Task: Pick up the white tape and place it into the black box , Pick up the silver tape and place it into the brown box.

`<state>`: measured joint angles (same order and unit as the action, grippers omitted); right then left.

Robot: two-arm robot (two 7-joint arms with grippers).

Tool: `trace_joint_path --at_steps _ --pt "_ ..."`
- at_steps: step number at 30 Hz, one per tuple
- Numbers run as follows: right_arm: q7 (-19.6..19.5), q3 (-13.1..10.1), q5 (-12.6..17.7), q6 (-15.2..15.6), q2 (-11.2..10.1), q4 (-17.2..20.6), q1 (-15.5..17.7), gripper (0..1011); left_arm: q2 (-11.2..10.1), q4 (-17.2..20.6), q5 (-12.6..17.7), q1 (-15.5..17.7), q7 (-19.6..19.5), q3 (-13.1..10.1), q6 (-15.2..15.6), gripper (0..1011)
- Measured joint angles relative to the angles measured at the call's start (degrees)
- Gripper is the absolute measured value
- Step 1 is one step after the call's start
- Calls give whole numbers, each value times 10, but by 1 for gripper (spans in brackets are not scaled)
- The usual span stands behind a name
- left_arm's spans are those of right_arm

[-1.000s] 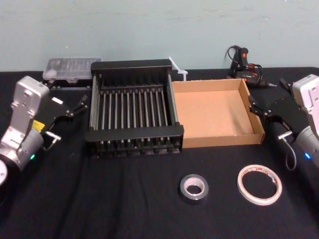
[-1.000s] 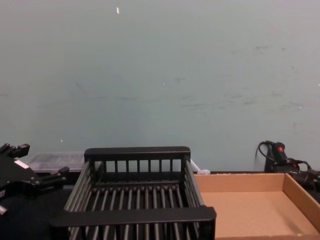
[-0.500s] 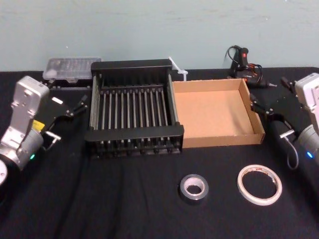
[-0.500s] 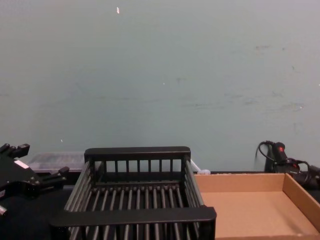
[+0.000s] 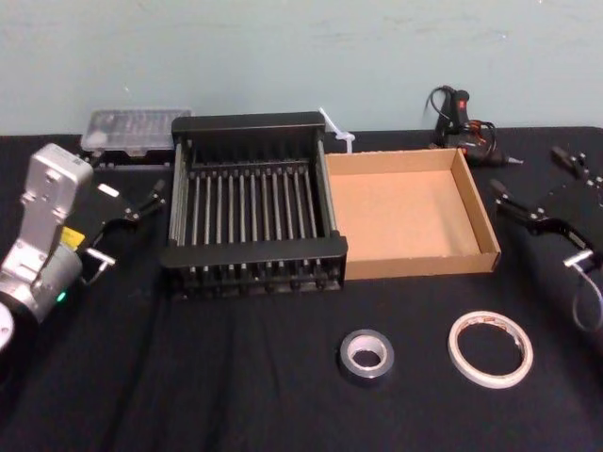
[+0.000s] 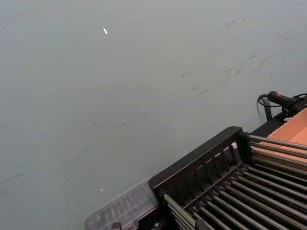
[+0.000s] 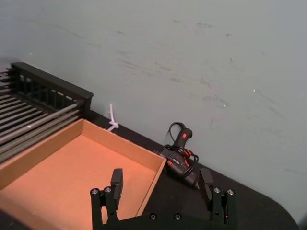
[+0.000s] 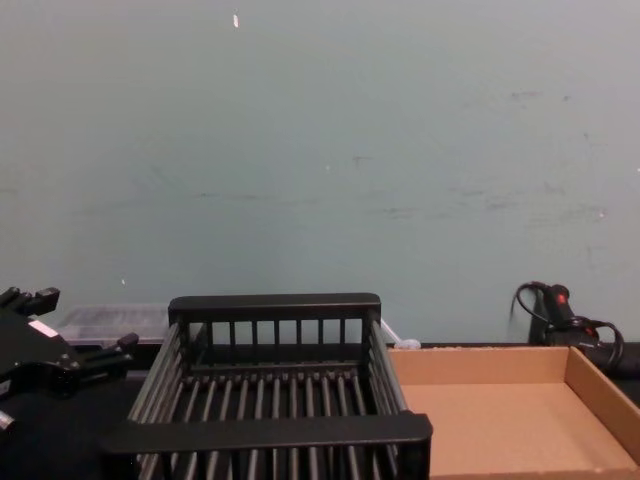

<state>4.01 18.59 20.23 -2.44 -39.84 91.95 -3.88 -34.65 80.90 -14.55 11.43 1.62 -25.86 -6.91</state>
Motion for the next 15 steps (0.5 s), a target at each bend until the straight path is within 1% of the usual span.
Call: trace_joint_path --at_steps 2,5,6,7,8,11,12,14,15 --pt "10 -15 17 9 -11 21 18 1002 0 0 0 0 0 0 0 1001" --pt "17 -30 32 17 -21 40 38 1002 0 0 0 0 0 0 0 1001" --pt "20 -41 42 23 -27 54 53 1002 0 0 0 0 0 0 0 1001" --pt "21 -45 45 25 -29 59 60 1002 0 0 0 0 0 0 0 1001" --pt "23 -55 54 32 -34 72 76 1002 0 0 0 0 0 0 0 1001" --pt "25 -68 65 42 -40 88 99 1002 0 0 0 0 0 0 0 1001" --pt "28 -76 72 49 -44 98 112 1002 0 0 0 0 0 0 0 1001" --pt "29 -82 77 55 -48 106 126 1002 0 0 0 0 0 0 0 1001" --pt "32 -88 81 61 -51 113 138 1002 0 0 0 0 0 0 0 1001"
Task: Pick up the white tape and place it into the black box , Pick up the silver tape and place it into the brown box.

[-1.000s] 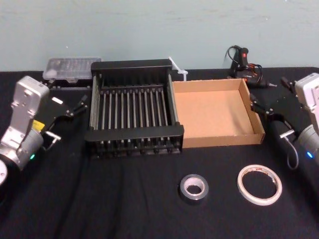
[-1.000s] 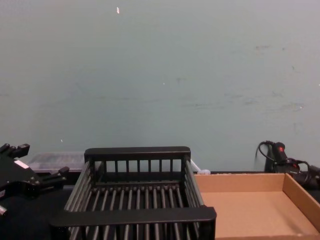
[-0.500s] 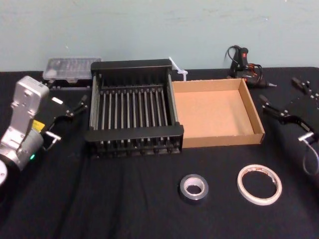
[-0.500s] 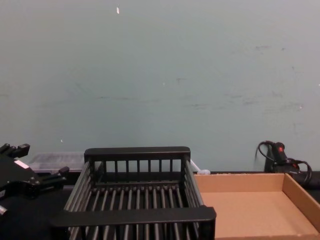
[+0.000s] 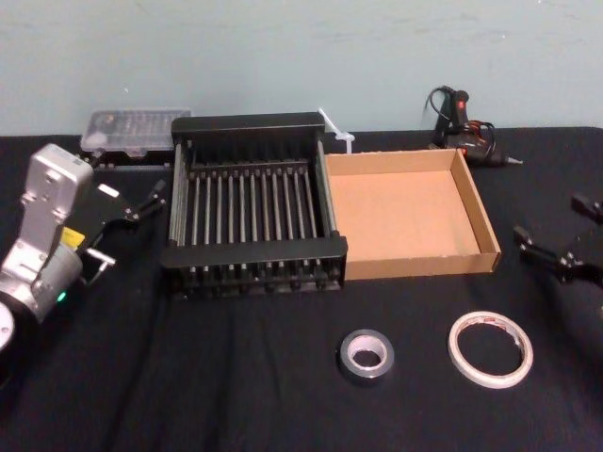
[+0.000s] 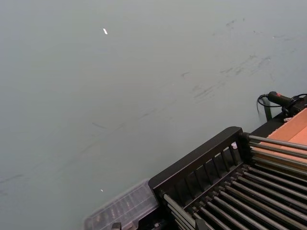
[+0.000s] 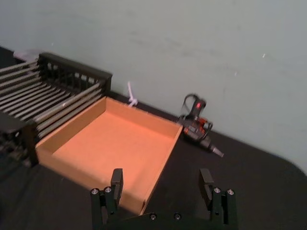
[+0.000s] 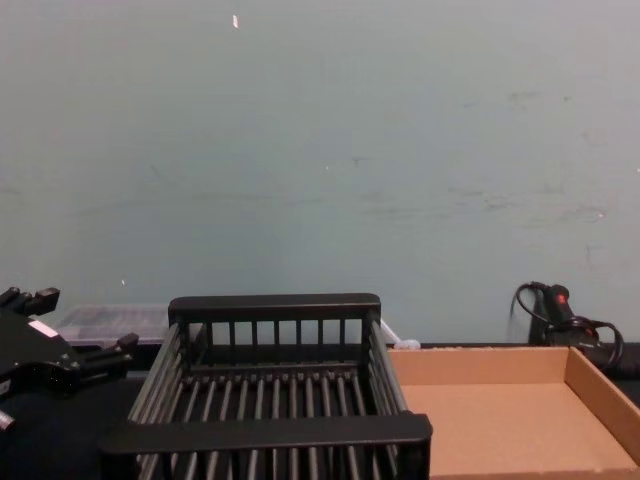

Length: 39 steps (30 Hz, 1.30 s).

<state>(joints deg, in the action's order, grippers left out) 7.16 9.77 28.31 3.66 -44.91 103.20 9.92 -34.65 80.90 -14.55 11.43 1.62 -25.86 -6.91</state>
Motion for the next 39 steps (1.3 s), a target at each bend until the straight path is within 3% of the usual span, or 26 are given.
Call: trace_joint_path --at_steps 8,15,29,39 --pt "18 -22 18 35 -15 20 47 1002 0 0 0 0 0 0 0 1001" --pt "34 -21 21 70 -18 20 55 1002 0 0 0 0 0 0 0 1001" --pt "65 9 3 123 12 -17 12 1002 0 0 0 0 0 0 0 1001" --pt "86 23 -10 144 29 -41 -15 1002 0 0 0 0 0 0 0 1001"
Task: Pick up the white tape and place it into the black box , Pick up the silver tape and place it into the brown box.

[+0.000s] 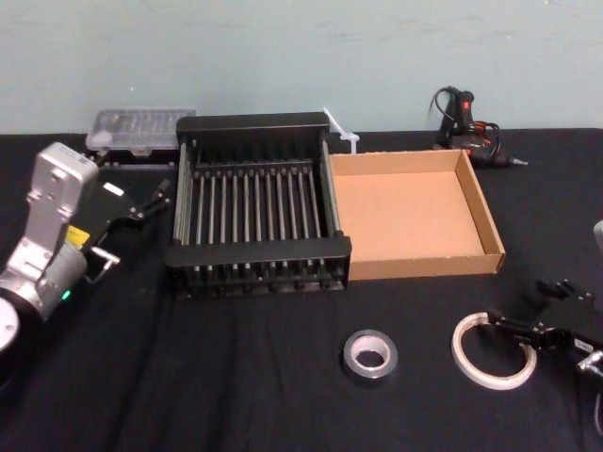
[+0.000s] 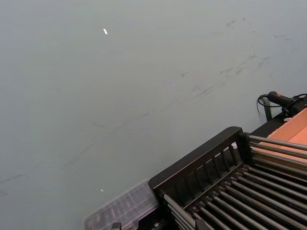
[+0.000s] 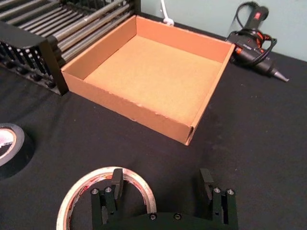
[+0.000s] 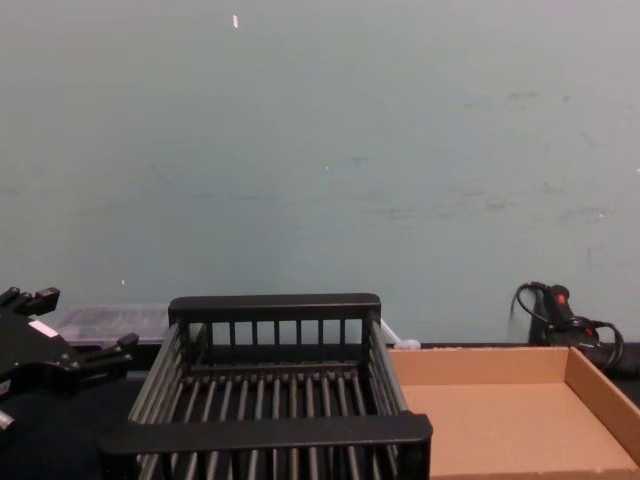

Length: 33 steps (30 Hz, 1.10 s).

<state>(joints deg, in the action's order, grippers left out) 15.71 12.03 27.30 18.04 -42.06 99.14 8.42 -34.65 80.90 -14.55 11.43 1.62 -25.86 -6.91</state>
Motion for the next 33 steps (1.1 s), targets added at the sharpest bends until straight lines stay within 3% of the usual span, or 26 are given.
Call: trace_joint_path --at_steps 15,33 --pt "24 0 -18 20 18 -24 -10 1002 0 0 0 0 0 0 0 1001" --pt "39 -9 -30 27 25 -28 -6 1002 0 0 0 0 0 0 0 1001"
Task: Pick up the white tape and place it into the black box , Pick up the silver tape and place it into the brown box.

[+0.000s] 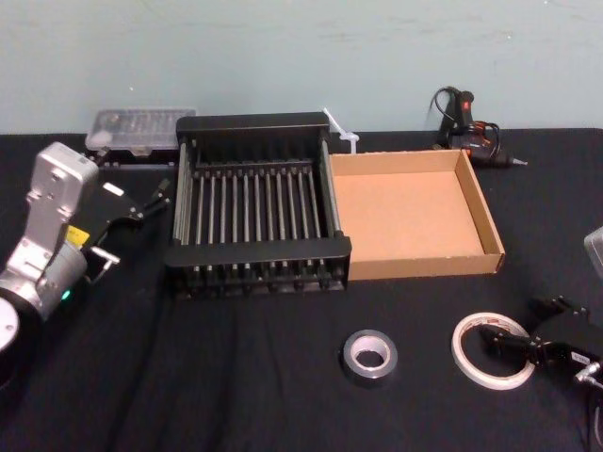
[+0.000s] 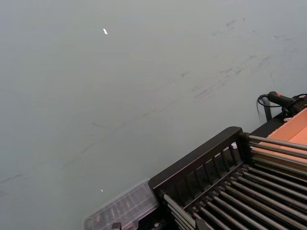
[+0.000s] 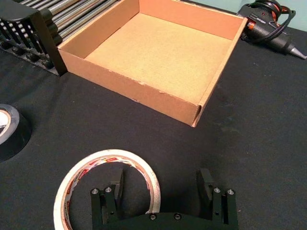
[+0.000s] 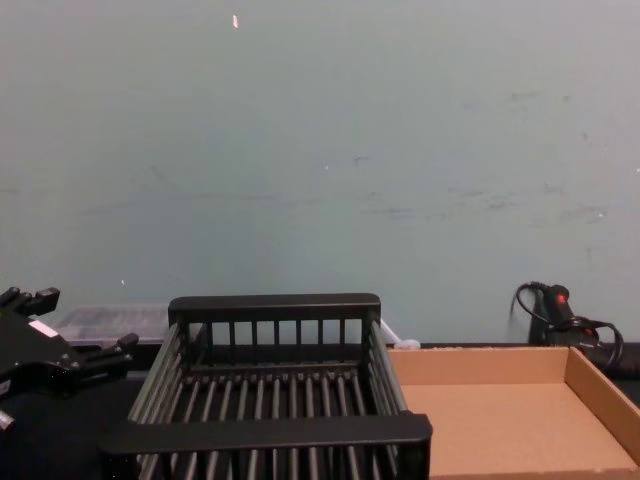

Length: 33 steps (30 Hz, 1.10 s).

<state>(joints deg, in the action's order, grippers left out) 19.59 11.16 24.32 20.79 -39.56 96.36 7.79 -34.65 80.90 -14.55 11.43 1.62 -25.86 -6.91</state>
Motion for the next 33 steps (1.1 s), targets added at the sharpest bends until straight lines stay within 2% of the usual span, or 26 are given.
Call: trace_joint_path --at_steps 33 --pt "5 -1 -9 4 5 0 0 1002 0 0 0 0 0 0 0 1001"
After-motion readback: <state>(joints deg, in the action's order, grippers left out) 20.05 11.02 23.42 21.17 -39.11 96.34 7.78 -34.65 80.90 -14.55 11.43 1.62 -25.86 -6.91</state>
